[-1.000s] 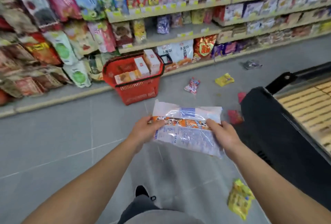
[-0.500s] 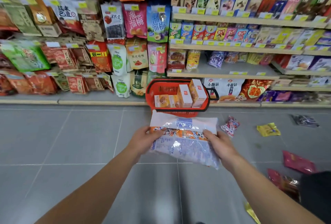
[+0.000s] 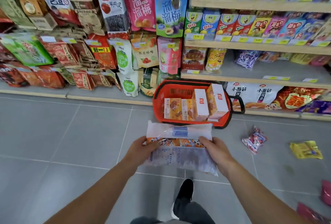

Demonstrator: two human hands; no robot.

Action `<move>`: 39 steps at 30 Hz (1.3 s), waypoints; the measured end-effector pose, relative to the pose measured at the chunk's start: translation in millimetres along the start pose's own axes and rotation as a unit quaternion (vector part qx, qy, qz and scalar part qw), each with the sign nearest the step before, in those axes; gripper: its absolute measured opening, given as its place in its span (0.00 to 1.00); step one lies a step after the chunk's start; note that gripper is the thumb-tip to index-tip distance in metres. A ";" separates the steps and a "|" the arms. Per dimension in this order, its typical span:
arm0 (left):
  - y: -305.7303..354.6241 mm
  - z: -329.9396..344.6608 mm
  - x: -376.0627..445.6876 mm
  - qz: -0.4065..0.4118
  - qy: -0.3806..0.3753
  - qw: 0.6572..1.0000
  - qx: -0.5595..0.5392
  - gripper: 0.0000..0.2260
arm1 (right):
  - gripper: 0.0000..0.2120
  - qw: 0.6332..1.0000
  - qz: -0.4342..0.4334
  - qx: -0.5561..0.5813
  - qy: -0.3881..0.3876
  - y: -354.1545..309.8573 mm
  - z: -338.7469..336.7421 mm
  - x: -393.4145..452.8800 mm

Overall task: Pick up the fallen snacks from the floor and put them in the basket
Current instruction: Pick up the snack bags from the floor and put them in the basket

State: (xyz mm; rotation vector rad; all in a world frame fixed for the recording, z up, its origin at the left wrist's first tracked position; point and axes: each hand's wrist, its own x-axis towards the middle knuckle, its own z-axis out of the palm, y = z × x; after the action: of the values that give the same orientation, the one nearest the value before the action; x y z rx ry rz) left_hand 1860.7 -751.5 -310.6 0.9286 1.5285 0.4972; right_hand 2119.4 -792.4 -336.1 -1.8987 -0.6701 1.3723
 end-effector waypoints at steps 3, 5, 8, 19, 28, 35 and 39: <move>11.9 9.8 32.4 -0.027 0.010 1.000 0.000 0.10 | 0.16 0.999 0.018 -0.017 -0.021 -18.2 -3.0 42.2; 20.9 14.0 52.5 -0.049 0.015 0.999 0.005 0.10 | 0.14 0.998 0.030 -0.036 -0.032 -30.5 -1.6 67.6; 30.2 15.4 80.5 -0.067 0.024 0.997 0.003 0.09 | 0.09 0.996 0.045 -0.053 -0.046 -42.8 3.6 98.6; 72.5 5.5 252.9 -0.125 -0.030 0.990 0.062 0.08 | 0.15 0.988 0.147 -0.051 -0.012 -84.1 44.2 227.4; 79.1 27.3 360.2 -0.191 -0.064 0.976 0.087 0.11 | 0.14 0.978 0.195 -0.073 0.006 -83.6 57.1 326.2; 60.8 98.1 408.8 -0.169 -0.111 0.967 0.154 0.14 | 0.21 0.959 0.254 -0.115 0.045 -34.5 12.5 382.1; 42.8 150.0 430.6 -0.165 -0.138 0.965 0.146 0.17 | 0.27 0.948 0.283 -0.124 0.070 -4.3 -21.8 409.8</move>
State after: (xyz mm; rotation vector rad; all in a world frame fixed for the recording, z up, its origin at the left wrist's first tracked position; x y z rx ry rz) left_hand 2033.4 -418.0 -572.7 0.8985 1.4817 -0.0998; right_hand 2266.3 -490.5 -572.1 -2.4946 -0.2335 1.5211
